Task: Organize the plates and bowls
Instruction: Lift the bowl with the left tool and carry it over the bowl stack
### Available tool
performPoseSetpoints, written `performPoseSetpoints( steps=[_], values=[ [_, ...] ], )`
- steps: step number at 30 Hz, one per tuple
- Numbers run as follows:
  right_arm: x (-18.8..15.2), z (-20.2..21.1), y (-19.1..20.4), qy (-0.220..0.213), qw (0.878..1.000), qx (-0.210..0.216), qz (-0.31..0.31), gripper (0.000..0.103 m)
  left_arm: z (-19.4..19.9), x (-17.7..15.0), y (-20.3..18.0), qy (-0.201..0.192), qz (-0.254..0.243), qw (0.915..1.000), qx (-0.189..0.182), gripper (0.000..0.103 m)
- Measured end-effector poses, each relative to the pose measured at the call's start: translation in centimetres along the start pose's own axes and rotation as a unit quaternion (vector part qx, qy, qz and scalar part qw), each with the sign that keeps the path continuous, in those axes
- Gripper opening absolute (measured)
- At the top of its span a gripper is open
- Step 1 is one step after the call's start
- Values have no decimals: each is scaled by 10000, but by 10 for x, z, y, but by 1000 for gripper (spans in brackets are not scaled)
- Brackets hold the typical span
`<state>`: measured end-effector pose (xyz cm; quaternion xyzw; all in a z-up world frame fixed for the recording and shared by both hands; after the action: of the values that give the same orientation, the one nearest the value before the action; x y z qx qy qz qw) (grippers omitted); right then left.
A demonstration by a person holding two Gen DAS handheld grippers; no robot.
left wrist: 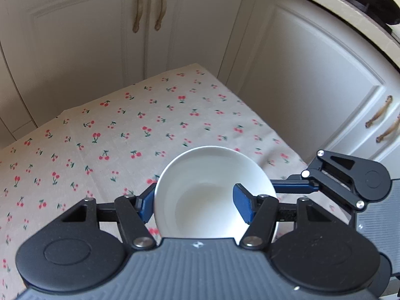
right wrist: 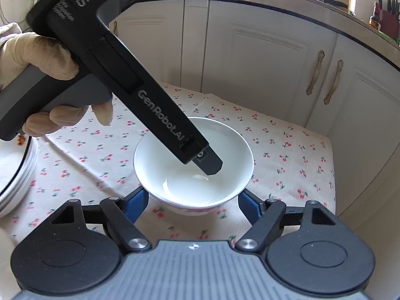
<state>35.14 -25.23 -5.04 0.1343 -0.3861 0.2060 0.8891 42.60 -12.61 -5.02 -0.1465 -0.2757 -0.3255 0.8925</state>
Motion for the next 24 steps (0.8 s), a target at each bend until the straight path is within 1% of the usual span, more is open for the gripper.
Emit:
performPoseSetpoints(
  steps=[5,7,12,21,24],
  values=[
    [-12,29,17,-74,10000,12,-15,83,25,-16,-25,-88,-219,9997,96,63],
    [-17,40,26,-80,10000,28,-33,83,32,-25,-33,-96,-242,9996,143,63],
    [-28,65,47,-120,9999,29,65,83,53,-44,-46,-148,-177,9997,98,63],
    [-37,99,74,-173,9997,36,138,83,89,-65,-71,-270,-278,9992,140,63],
    [-41,110,81,-204,9997,84,89,83,100,-73,-77,-334,-275,9990,83,63]
  ],
)
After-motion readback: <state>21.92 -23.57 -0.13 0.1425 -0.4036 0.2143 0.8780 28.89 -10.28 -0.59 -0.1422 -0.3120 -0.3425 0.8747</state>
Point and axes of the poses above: each gripper's, at about its wrist camera, not at the fingertips, and z roughly against the way its jaws point, y to its left, x to its top, the point moved 2 cm from there along -z, roughly the way its jaws point, and after that the axes turned 9 degrees about -z, right-handed, at the moved point
